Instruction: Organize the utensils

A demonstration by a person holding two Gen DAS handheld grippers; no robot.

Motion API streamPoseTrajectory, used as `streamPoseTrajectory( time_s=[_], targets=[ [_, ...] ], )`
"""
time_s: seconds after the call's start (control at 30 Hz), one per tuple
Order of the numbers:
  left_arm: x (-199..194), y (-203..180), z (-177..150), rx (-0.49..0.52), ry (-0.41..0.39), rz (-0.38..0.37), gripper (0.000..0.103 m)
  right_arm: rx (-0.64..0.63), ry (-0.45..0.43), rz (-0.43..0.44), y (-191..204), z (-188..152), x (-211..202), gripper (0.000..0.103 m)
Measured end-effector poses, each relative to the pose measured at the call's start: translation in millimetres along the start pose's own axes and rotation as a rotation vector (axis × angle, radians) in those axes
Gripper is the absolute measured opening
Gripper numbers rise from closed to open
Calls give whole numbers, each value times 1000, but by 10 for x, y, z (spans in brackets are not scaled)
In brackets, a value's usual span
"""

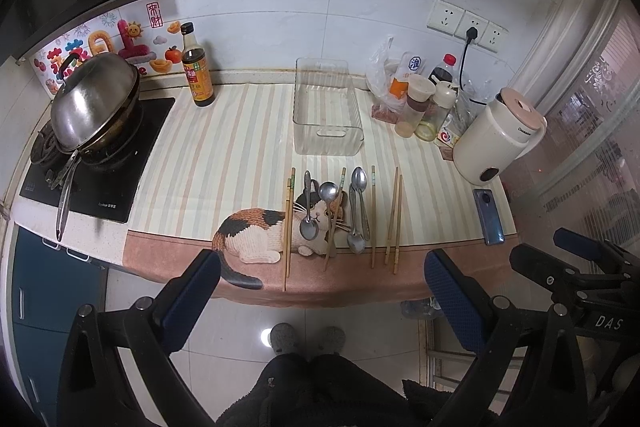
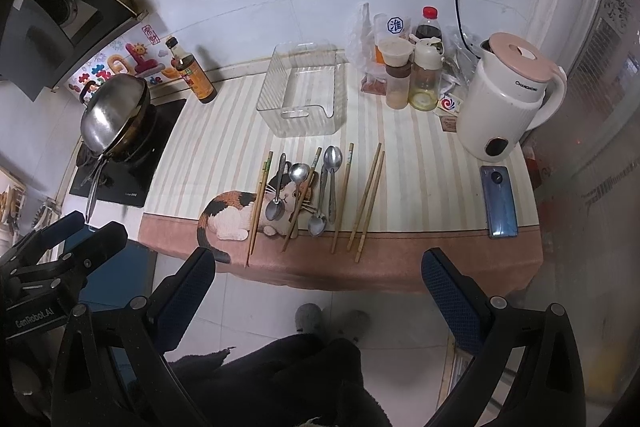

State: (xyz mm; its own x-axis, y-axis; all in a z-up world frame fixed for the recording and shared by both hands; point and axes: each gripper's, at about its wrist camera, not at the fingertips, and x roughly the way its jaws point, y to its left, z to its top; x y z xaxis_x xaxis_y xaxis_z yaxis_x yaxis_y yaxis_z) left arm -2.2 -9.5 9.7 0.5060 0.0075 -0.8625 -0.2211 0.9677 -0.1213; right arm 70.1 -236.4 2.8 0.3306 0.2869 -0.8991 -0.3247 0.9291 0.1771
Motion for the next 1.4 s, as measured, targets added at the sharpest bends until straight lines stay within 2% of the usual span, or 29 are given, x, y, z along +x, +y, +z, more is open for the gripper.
streamPoseTrajectory(
  time_s=[1.4],
  targets=[
    [82,16,15,3,8,-17,103,0,15,2,83,45,71,103]
  ],
)
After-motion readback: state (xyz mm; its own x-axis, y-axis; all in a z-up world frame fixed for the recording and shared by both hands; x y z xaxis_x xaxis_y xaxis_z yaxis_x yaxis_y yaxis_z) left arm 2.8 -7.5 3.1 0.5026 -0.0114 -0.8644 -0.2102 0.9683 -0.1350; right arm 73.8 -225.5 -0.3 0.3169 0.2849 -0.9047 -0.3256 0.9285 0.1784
